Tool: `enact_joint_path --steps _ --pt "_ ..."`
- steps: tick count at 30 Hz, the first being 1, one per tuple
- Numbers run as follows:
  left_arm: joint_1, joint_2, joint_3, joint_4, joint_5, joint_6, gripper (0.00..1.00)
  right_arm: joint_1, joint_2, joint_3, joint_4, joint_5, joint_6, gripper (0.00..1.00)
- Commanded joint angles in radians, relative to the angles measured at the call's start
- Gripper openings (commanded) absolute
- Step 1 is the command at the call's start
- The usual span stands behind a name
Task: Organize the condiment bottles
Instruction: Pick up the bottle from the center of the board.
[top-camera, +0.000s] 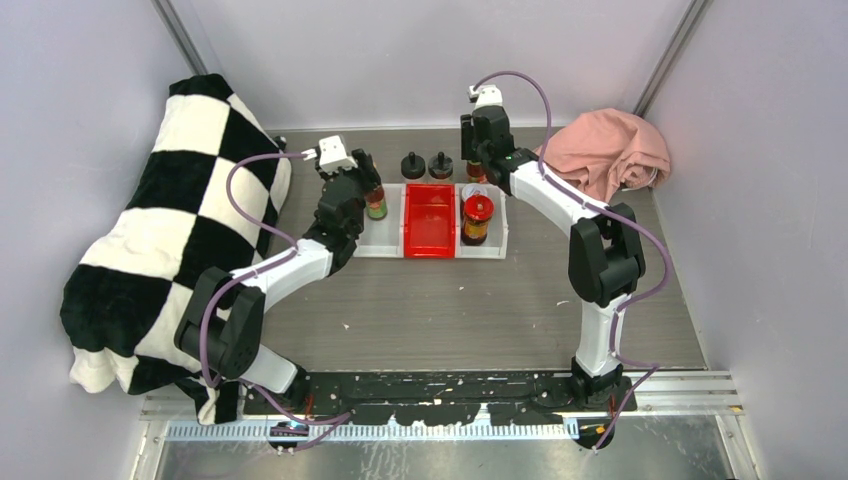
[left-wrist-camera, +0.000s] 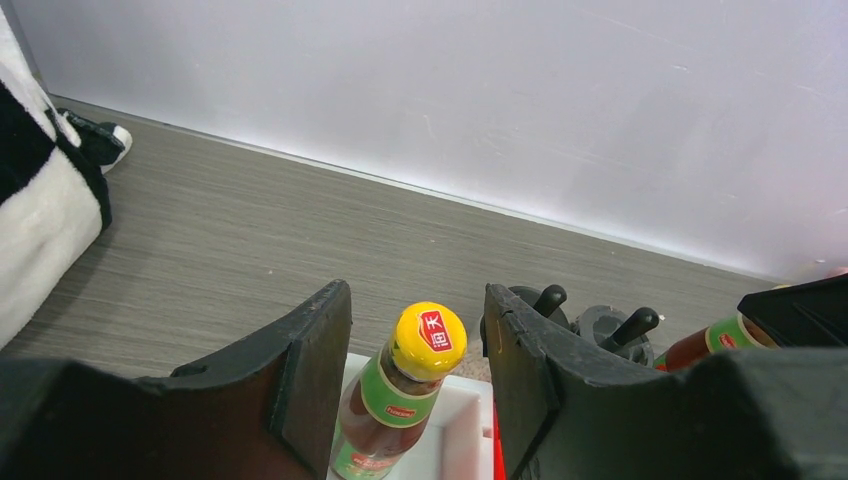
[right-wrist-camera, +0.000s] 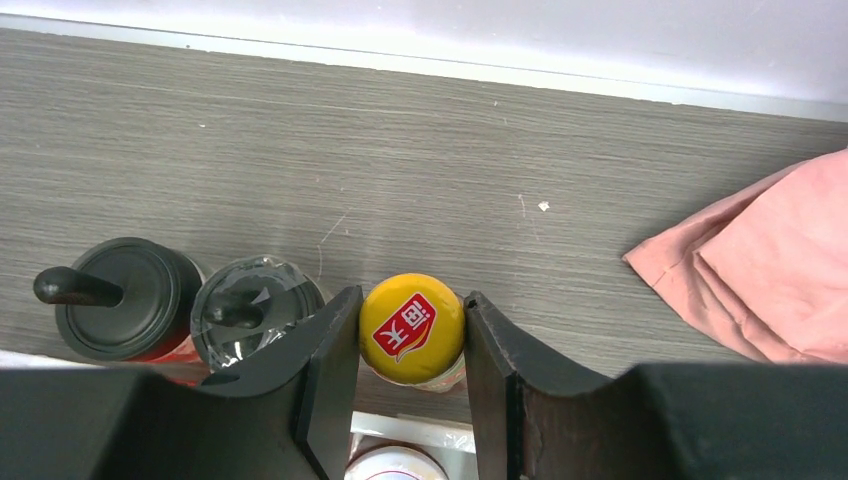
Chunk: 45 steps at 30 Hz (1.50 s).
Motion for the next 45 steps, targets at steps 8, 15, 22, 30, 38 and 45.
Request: enact_joint_path --steps 8,15,22,30,38,45 --pt "-0.003 -0.038 -0.007 0.058 -0.031 -0.007 0.52 -0.006 -0.049 0.148 0.023 0.038 -0.049 0.01" --pt "-0.003 -0.032 -0.004 0.057 -0.03 -0.006 0.52 -0.006 -0.048 0.179 0.016 0.034 -0.049 0.01" --pt "-0.003 -0.026 0.002 0.056 -0.031 -0.006 0.51 -0.006 -0.054 0.234 -0.013 0.024 -0.052 0.01" --pt "-0.003 -0.041 0.035 0.035 -0.031 0.014 0.5 -0.006 -0.085 0.284 -0.053 -0.003 -0.041 0.01" --pt "-0.003 -0.083 0.06 0.001 -0.025 0.027 0.5 0.008 -0.159 0.286 -0.077 -0.03 -0.026 0.01" --pt "-0.003 -0.119 0.074 -0.035 -0.019 0.037 0.49 0.023 -0.226 0.283 -0.084 -0.04 -0.028 0.01"
